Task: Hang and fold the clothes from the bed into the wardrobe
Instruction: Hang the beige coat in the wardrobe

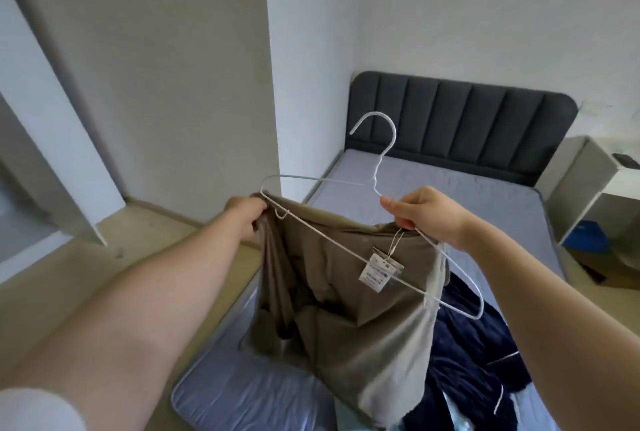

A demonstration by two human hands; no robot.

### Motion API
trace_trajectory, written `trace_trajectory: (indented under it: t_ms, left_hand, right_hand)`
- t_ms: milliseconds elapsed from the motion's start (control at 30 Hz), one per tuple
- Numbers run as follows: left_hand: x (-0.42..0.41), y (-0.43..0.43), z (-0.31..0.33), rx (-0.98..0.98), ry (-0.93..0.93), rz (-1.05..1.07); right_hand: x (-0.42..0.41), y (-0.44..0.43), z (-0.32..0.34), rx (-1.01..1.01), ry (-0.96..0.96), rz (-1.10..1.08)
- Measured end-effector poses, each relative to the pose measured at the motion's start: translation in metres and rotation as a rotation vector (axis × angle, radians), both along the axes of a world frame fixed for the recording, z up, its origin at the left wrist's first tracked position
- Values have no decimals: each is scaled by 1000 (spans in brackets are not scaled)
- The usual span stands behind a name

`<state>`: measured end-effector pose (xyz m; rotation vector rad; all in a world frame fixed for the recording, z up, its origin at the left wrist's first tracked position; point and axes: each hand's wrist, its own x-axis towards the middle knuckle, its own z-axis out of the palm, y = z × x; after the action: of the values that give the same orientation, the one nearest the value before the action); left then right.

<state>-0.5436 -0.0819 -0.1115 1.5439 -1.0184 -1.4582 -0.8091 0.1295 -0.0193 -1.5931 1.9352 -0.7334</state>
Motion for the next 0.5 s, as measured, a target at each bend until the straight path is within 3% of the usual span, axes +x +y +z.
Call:
trace_trajectory:
  t_ms: [100, 200, 267, 400, 500]
  left_hand:
    - [21, 3, 14, 15, 115, 88]
    - [48, 8, 26, 10, 88, 138]
    - [69, 10, 35, -85, -44, 208]
    - [113, 25, 64, -288, -486, 331]
    - [145, 31, 88, -285, -590, 408]
  right_hand:
    - [11, -9, 4, -70, -69, 66]
    - [23, -19, 8, -115, -148, 164]
    - [32, -27, 11, -112, -153, 218]
    - [53, -44, 18, -131, -141, 328]
    - [74, -56, 21, -113, -57, 416]
